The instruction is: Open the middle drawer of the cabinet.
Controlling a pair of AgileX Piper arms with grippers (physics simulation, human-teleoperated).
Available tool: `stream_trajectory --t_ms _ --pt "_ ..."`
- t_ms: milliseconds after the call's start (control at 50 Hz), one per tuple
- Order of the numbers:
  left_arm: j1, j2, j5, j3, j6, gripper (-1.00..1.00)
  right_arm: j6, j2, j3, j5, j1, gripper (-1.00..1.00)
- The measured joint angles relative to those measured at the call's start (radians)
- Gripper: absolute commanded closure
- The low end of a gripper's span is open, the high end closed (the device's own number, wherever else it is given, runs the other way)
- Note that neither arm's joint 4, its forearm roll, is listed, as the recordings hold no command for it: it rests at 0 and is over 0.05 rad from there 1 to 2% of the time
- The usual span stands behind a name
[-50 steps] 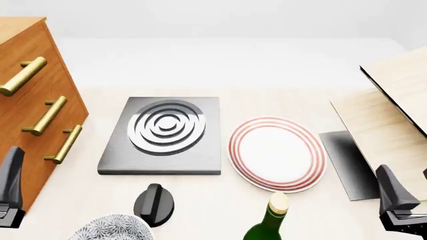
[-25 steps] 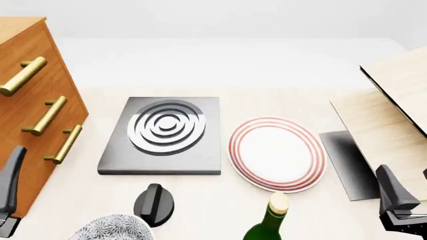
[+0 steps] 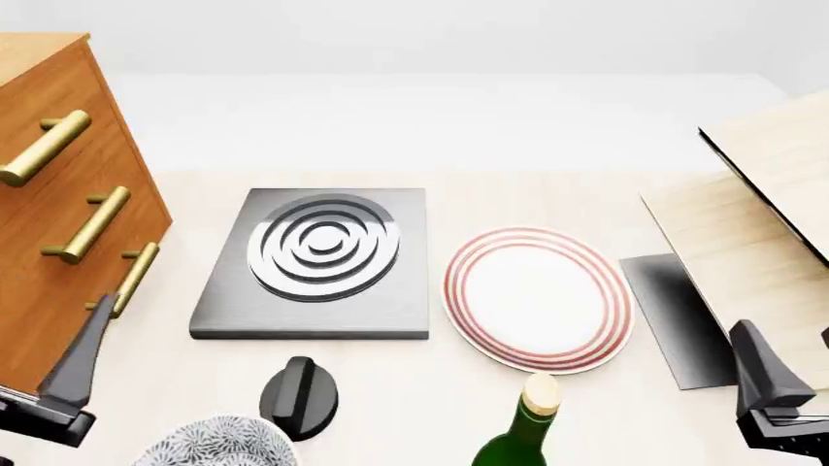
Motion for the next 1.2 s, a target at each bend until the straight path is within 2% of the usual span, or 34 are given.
stream_trajectory --t_ms 120,500,1200 --pt "-0.006 0.060 -0.044 0.011 0.048 -1.00 0.000 0.000 0.000 0.000 0.000 -1.00" --pt "0.001 0.253 -0.290 0.070 0.209 -1.00 0.000 0.000 0.000 0.000 0.000 -1.00" --pt "0.087 0.804 -0.836 0.099 0.373 -1.00 0.000 0.000 0.000 0.000 0.000 -1.00"
